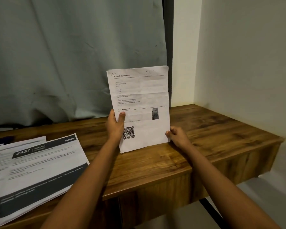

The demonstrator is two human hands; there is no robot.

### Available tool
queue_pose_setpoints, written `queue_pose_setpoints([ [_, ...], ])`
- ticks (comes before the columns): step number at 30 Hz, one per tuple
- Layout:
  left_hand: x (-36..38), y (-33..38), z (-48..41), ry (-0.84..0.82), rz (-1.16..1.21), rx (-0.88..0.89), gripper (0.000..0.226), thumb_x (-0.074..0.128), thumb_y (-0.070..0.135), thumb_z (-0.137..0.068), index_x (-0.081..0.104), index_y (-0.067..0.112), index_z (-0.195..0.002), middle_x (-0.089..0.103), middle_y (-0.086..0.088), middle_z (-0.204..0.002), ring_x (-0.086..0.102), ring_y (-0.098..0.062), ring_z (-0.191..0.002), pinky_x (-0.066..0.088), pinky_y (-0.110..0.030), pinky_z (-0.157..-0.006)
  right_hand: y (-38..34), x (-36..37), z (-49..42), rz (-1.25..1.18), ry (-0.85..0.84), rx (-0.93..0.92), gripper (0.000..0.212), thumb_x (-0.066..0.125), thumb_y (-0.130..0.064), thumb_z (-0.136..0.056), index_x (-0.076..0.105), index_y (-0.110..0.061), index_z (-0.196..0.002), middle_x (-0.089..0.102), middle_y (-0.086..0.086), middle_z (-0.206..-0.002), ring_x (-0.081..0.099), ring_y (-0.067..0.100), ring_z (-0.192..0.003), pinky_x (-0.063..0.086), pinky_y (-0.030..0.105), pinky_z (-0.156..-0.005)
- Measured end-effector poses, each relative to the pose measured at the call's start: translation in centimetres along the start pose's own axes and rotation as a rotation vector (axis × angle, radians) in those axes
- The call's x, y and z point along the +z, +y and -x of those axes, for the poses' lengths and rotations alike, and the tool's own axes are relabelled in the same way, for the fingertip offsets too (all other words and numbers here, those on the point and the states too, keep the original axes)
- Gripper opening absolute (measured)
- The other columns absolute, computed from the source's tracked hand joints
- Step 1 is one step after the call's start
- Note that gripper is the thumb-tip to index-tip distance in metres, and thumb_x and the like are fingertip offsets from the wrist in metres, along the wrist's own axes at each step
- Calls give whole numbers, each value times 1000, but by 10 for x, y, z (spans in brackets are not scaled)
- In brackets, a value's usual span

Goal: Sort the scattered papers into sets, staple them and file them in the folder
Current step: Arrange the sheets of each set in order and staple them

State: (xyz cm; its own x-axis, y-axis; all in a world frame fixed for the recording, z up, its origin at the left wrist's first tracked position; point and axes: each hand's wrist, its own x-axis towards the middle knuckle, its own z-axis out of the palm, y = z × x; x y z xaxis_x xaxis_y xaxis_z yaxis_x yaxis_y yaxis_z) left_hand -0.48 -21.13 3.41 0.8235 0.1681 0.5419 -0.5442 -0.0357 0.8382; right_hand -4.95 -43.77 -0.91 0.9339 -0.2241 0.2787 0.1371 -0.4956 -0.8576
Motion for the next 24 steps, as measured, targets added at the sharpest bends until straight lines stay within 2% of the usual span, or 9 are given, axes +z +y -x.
queue_pose_setpoints([
  [3,1,2,1,18,-20,17,29,56,22,-97,55,7,-122,62,-4,-117,59,-15,-100,45,-6,-64,-11,-8,0,-98,-37,70,14,50,-16,-98,62,-10,-103,66,2,-96,64,20,-93,52,27,-72],
  [5,0,4,1,13,-36,35,30,55,23,-97,54,8,-122,62,-3,-116,59,-15,-100,46,-14,-68,-29,-16,-3,-259,-58,83,19,50,-15,-98,57,-7,-114,66,2,-101,64,13,-88,53,20,-64],
  [8,-1,6,2,-8,-46,45,31,55,25,-97,54,10,-123,62,-1,-116,60,-18,-103,50,-29,-81,-59,-26,-17,-362,-20,18,27,51,-19,-98,55,-8,-122,65,9,-117,65,22,-100,55,32,-79],
  [10,-3,5,2,-22,-45,51,29,57,26,-96,56,12,-122,64,-2,-116,62,-19,-104,52,-34,-84,-82,-31,-24,-414,40,-29,27,51,-21,-98,57,-8,-121,65,9,-116,64,24,-101,54,33,-79],
  [13,-8,5,-2,-68,2,2,21,64,26,-92,62,17,-111,69,-4,-111,67,-21,-98,55,-36,-80,-109,-36,-31,-379,130,-90,27,51,-22,-98,58,-8,-120,63,4,-111,60,18,-95,48,24,-68],
  [16,-14,18,-7,-156,137,-126,22,68,23,-88,67,10,-105,72,-11,-106,70,-27,-91,57,-38,-77,-118,-36,-34,-372,184,-75,21,51,-18,-97,62,-11,-113,64,2,-106,59,17,-92,45,20,-62],
  [18,-18,34,-14,-226,217,-156,26,67,23,-89,66,6,-109,72,-13,-105,70,-29,-92,58,-39,-78,-118,-34,-32,-363,164,-37,22,51,-18,-97,61,-12,-116,62,1,-106,58,17,-91,46,22,-65],
  [21,-23,63,-29,-288,294,-156,26,61,24,-93,64,6,-112,70,-17,-108,69,-32,-96,57,-44,-82,-116,-28,-30,-373,115,-4,23,53,-16,-97,61,-10,-118,62,3,-108,58,20,-94,48,29,-78],
  [24,-25,88,-44,-282,323,-171,16,55,21,-97,64,11,-107,71,-11,-102,70,-26,-88,58,-41,-77,-115,-22,-30,-390,91,15,17,54,-16,-96,61,-12,-111,64,4,-107,61,20,-89,50,28,-73],
])
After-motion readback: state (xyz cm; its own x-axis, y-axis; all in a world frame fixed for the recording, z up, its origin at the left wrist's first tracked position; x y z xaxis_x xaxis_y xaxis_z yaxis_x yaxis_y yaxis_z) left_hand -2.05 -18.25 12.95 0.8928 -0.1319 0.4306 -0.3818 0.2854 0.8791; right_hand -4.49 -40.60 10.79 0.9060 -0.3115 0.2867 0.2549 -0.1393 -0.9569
